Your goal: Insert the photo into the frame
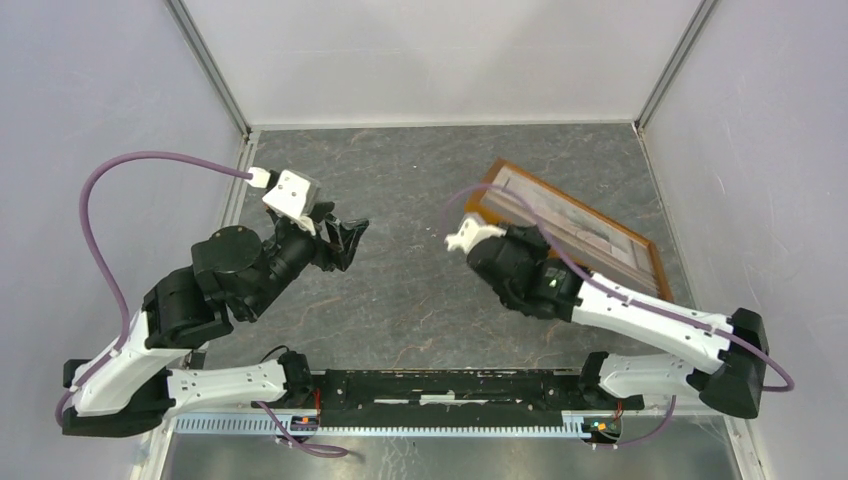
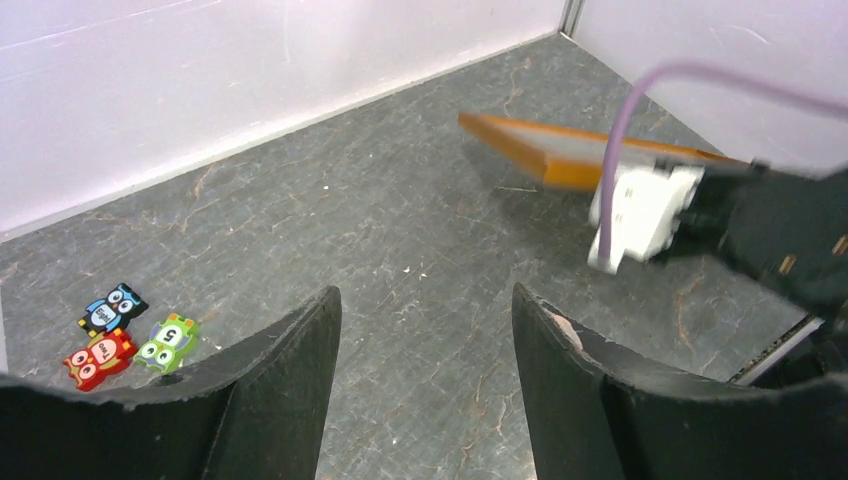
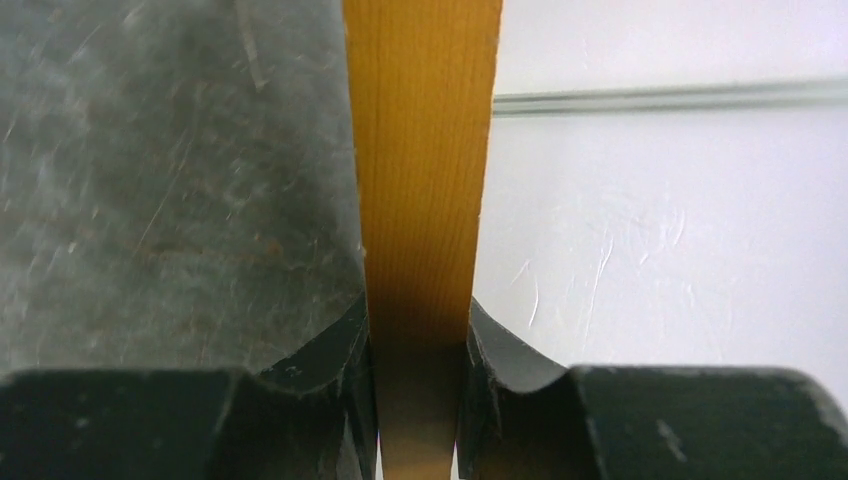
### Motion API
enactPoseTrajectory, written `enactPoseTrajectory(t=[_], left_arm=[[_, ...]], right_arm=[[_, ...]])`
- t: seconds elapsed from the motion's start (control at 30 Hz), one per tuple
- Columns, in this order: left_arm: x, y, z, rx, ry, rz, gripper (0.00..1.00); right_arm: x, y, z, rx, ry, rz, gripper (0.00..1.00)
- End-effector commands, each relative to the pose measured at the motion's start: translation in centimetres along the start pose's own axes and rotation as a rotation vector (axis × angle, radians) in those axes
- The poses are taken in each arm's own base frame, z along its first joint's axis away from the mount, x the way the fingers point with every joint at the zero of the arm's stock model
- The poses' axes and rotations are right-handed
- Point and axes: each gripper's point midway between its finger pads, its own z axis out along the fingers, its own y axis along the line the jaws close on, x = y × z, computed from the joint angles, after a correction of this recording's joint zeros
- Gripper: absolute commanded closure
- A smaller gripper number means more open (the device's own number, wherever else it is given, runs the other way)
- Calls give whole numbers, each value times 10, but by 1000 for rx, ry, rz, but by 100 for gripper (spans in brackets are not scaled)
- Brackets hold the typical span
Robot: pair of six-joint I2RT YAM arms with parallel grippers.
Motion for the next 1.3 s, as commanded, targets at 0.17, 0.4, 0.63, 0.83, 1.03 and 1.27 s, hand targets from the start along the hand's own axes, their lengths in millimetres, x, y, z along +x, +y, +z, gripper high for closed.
enactPoseTrajectory(t=[0.17, 0.4, 0.63, 0.83, 1.03, 1.27], left_arm=[[-12, 7, -2, -34, -58, -48, 32], [-13, 9, -5, -29, -68, -54, 32], [-15, 9, -7, -20, -78, -62, 32], [-15, 12, -9, -29, -84, -61, 32], [-19, 18, -16, -34, -115, -87, 32], [-23, 16, -21, 0, -146, -108, 32]], right_arm=[[1, 66, -10, 10, -113, -269, 100], [11, 126, -7, -74, -168, -403, 96], [14, 159, -5, -140, -196, -410, 75], [19, 172, -4, -138, -194, -452, 50], [19, 180, -4, -157, -191, -442, 43], [13, 189, -15, -240, -178, -385, 16]])
